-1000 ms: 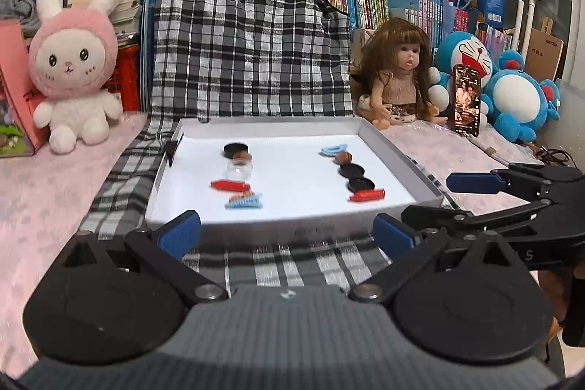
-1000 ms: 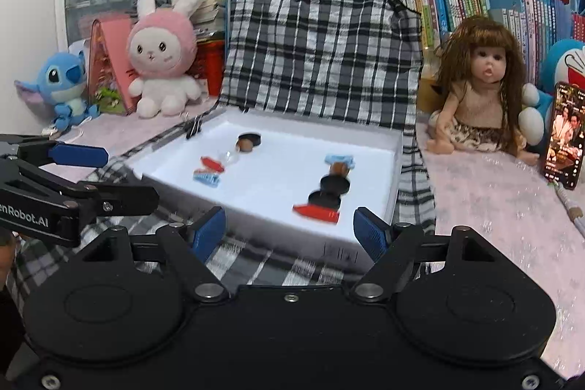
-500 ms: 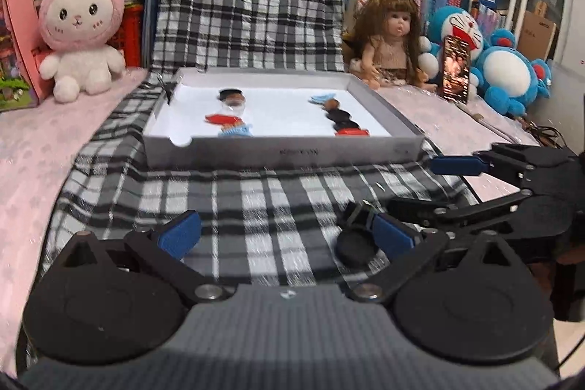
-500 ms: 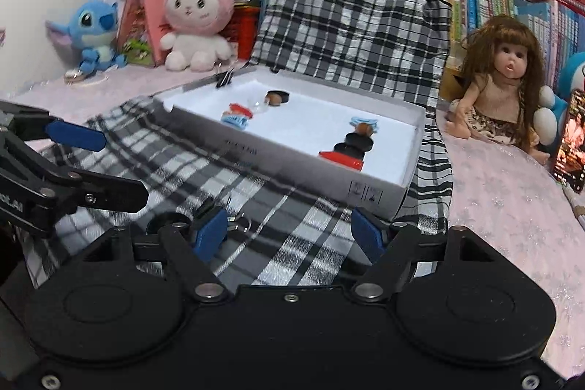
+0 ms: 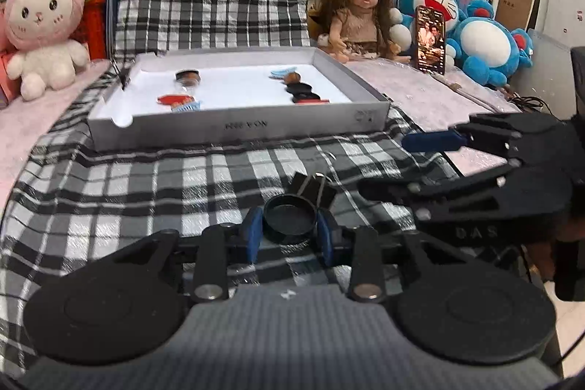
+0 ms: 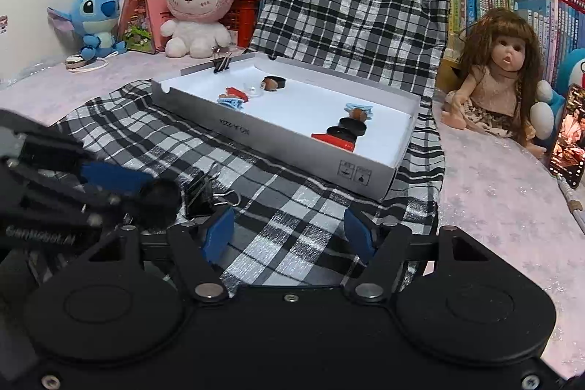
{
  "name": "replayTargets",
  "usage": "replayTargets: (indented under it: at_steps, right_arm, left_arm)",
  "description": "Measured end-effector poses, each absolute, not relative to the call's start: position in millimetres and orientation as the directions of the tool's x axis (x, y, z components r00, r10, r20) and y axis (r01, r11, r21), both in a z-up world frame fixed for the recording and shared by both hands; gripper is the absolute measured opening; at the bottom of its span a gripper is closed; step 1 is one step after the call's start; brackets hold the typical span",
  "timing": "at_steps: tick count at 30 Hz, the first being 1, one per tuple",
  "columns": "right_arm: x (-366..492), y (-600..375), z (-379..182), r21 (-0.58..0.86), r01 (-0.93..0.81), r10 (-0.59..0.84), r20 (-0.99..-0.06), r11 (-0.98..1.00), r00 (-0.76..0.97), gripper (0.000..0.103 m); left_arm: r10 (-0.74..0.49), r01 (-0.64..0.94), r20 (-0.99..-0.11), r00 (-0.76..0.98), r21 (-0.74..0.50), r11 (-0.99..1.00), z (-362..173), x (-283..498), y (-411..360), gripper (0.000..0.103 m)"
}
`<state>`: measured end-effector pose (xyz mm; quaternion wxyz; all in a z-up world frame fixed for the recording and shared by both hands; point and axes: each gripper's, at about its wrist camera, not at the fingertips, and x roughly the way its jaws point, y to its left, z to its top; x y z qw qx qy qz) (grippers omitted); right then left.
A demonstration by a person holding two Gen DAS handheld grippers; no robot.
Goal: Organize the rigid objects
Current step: 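Grasp another black lid with the left tool while the right tool grasps the black binder clip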
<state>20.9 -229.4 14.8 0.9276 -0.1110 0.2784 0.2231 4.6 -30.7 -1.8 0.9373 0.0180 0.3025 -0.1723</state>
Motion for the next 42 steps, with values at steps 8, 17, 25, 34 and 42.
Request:
replayTargets:
  at_steps: [8,17,25,34,42]
  right_arm:
    - [12.2,-200.4,13.8,-0.100,-0.552,0.413,-0.557,0.828,0.720,0.064]
    - [21.6,-197.7,9.8,-0.209,-0.470,0.283,-0.570,0.858,0.771,0.065]
    - [25.5,-213.5,17.1,-0.149,-0.381,0.232,-0.580,0.912,0.781,0.065]
    - [7.5,-184.0,15.6,-0.018,-0.311,0.253,-0.537,0.950,0.805,0.066]
    - [19.4,-169.8,7.8,0.020,-0.199,0.177,-0.546,0.980,0.819,0.055]
  left_arm:
    - [-0.229,0.220,-0.574,0.786,-0.087,0.972,4.4,18.0,-2.9,0.038]
    - [-0.207,0.200,-0.562,0.801,-0.075,0.977,4.5,19.5,6.2,0.045]
    - [-0.193,0.182,-0.554,0.810,-0.076,0.980,4.8,23.0,7.4,0.045]
    - [-0.185,0.179,-0.547,0.816,-0.065,0.982,0.6,20.0,9.2,0.056]
    - [-0.168,0.146,-0.541,0.824,-0.084,0.986,1.5,18.4,19.7,0.057]
